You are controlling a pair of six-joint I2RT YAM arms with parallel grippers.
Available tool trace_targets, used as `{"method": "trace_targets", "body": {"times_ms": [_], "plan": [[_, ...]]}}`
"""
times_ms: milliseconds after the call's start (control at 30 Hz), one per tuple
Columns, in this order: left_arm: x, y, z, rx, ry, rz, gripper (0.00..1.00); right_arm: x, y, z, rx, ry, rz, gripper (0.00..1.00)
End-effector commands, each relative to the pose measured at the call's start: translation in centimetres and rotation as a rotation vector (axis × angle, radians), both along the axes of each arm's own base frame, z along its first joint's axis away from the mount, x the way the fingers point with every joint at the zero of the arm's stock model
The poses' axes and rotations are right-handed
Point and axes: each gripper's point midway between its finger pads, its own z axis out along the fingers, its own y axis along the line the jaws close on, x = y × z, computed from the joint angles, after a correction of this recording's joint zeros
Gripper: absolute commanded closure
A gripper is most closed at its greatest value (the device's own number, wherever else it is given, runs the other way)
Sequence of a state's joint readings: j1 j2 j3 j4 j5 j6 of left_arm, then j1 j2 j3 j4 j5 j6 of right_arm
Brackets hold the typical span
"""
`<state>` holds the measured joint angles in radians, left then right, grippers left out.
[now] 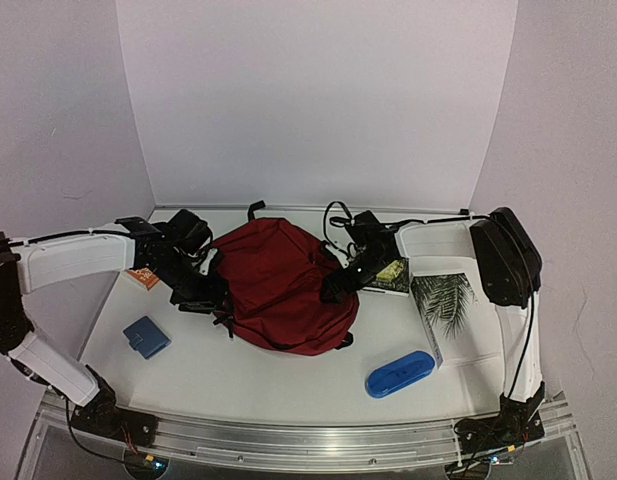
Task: Pack the student bag
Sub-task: Adjust the student bag at the center of the board.
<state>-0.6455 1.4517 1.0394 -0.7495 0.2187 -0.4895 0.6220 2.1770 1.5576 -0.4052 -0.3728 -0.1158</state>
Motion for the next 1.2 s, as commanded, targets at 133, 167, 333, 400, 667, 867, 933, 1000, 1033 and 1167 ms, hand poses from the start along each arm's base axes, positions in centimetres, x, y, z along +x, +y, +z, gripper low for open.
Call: {"method": "trace_targets", "body": {"times_ms": [133,167,333,400,667,867,933,1000,1033,1167], "plan": [[1.7,-1.6,-2.6,0.027,0.038,-0.042,0.57,-0.4,-2.0,-0.9,-0.068,0.024,-0.031,0.05],[1.7,-1.5,-3.0,0.040,0.045,-0.040,0.61,-0.3,-2.1,-1.1,-0.074,0.023,-0.032,0.05],[1.8,0.0,-3.2,0.077,0.046,0.000,0.83,0.1,-2.6,-1.7,-0.110,0.006,-0.035,0.08],[1.7,0.7,-2.7,0.077,0.036,0.015,0.96,0.2,-2.8,-1.9,-0.123,-0.001,-0.037,0.10],[1.4,2.6,0.1,0.058,-0.025,0.033,1.00,1.0,-3.4,-2.5,-0.159,-0.023,-0.042,0.12],[0.4,-0.2,1.7,-0.122,-0.015,-0.031,1.00,2.6,-3.0,-1.7,-0.165,-0.071,-0.050,0.13],[0.5,-1.1,1.6,-0.171,0.004,-0.040,1.00,3.1,-2.3,-0.5,-0.136,-0.089,-0.048,0.13],[0.7,-2.2,1.6,-0.219,0.020,-0.052,1.00,3.0,-1.3,1.9,-0.068,-0.100,-0.026,0.13],[0.8,-2.6,1.5,-0.233,0.025,-0.058,1.00,2.9,-0.9,3.0,-0.040,-0.107,-0.018,0.13],[1.6,-3.9,1.9,-0.275,0.028,-0.081,1.00,2.8,0.2,8.1,0.049,-0.165,0.000,0.13]]}}
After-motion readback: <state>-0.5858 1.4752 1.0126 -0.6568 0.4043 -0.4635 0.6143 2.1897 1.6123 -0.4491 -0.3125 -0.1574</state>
